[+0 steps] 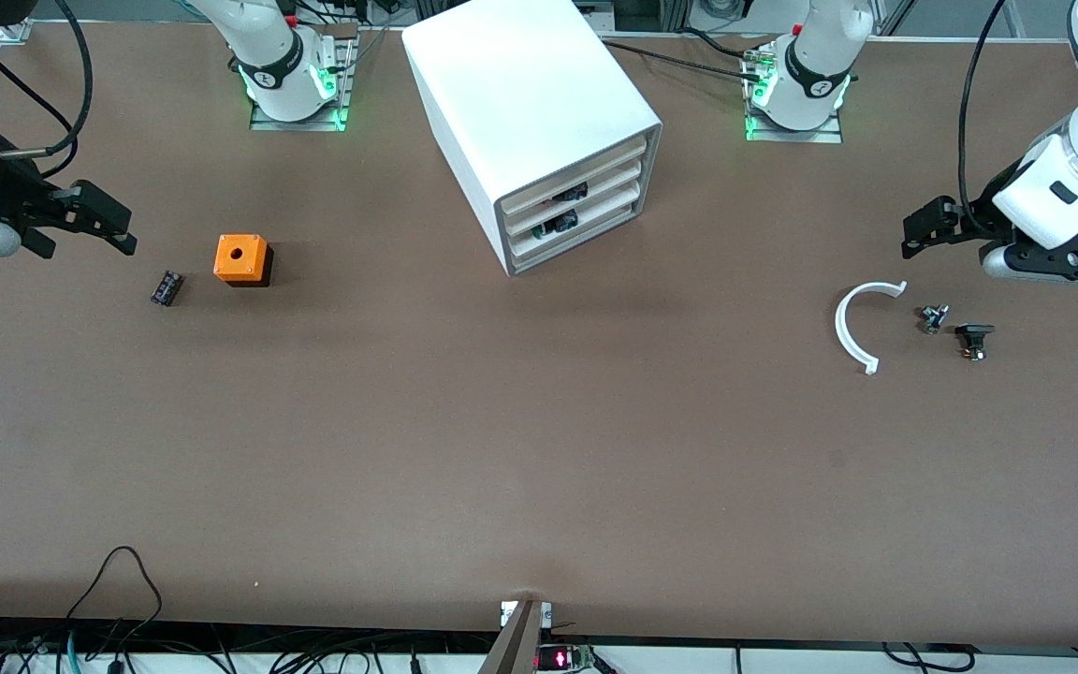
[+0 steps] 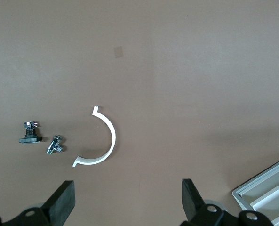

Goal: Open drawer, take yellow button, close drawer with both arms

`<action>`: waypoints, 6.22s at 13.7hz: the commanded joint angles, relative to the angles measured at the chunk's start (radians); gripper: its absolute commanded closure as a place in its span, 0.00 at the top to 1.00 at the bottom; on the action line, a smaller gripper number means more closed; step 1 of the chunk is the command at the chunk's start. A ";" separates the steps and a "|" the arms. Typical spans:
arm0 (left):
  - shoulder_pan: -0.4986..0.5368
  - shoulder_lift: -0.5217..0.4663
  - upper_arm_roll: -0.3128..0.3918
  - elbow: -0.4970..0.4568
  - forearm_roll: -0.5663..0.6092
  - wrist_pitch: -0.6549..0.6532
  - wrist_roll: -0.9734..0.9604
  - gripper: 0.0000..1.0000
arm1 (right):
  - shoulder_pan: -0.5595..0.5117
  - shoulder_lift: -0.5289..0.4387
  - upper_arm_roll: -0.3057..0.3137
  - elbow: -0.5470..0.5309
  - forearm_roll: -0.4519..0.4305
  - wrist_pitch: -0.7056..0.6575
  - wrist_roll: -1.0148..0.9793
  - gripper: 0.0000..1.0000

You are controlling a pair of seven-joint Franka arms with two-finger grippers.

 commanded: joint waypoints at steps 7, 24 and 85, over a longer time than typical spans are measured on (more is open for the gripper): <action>-0.016 0.027 0.000 0.013 -0.205 -0.272 -0.013 1.00 | 0.015 0.125 0.005 0.000 0.018 0.008 -0.004 0.99; -0.035 0.263 -0.158 -0.308 -0.970 -0.062 0.749 0.91 | 0.238 0.390 0.003 0.187 0.075 0.066 0.667 0.99; 0.131 0.483 -0.339 0.405 -0.080 -0.327 0.024 1.00 | 0.907 0.864 -0.052 0.723 0.058 0.342 2.062 0.00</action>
